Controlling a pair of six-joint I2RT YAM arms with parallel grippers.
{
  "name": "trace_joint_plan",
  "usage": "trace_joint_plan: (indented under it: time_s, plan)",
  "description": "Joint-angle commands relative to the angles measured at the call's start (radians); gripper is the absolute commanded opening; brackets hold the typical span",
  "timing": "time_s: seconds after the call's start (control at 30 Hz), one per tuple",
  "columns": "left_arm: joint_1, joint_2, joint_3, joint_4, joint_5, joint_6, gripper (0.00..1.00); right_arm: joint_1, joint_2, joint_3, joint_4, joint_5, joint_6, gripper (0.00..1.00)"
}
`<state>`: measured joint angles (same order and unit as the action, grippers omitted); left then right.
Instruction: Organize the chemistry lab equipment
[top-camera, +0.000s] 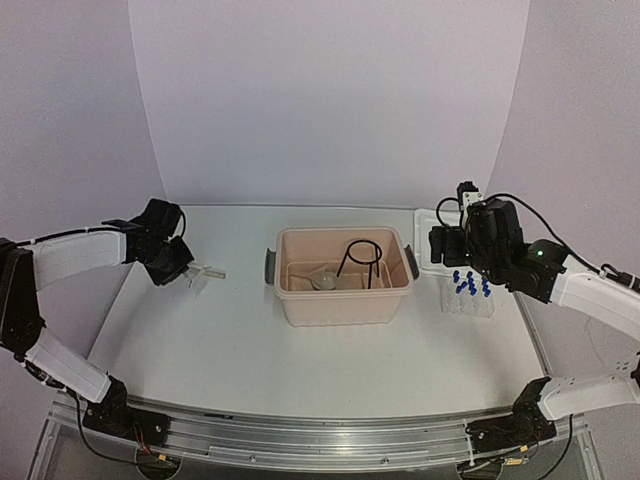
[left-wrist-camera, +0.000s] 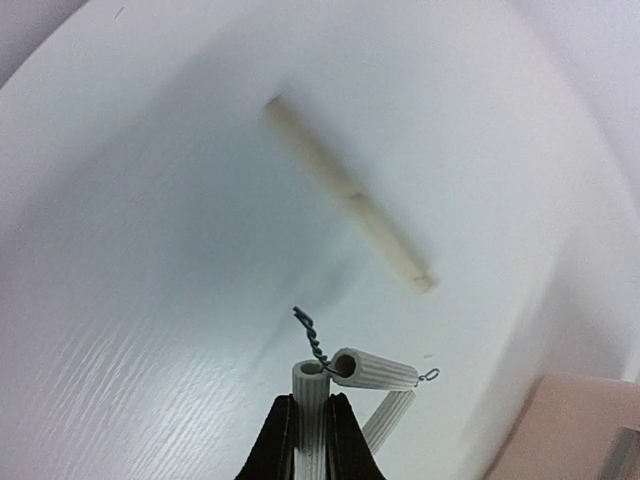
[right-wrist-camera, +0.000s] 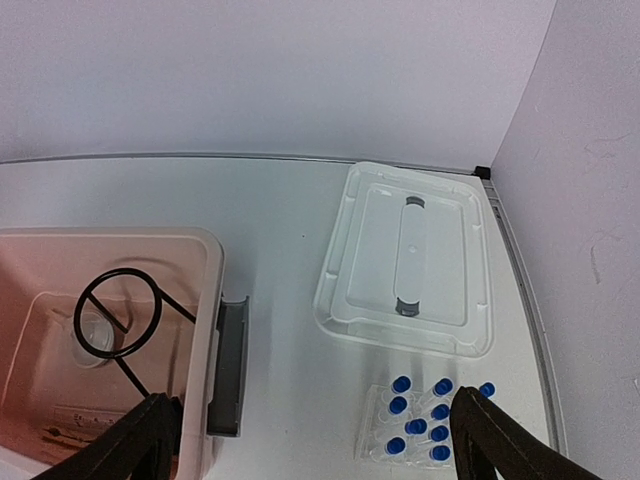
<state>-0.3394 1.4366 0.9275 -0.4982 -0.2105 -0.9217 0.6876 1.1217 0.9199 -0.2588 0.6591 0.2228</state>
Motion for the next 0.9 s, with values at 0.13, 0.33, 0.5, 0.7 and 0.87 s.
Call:
trace_joint_plan:
  time_s: [0.13, 0.33, 0.5, 0.7, 0.87]
  plan:
    - [-0.182, 0.073, 0.376, 0.166, 0.039, 0.295, 0.00, -0.003, -0.017, 0.024, 0.009, 0.027, -0.012, 0.92]
    - [-0.352, 0.311, 0.652, 0.151, 0.142, 0.451, 0.00, -0.003, -0.019, 0.025, 0.009, 0.027, -0.005, 0.92]
    - [-0.442, 0.523, 0.839, 0.057, 0.156, 0.537, 0.00, -0.003, -0.029, 0.016, 0.009, 0.025, 0.005, 0.92]
    - [-0.474, 0.658, 0.930, -0.012, 0.179, 0.567, 0.00, -0.003, -0.037, 0.008, 0.009, 0.029, 0.013, 0.92]
    - [-0.474, 0.658, 0.877, -0.005, 0.173, 0.561, 0.00, -0.003, -0.036, 0.005, 0.009, 0.031, 0.015, 0.92]
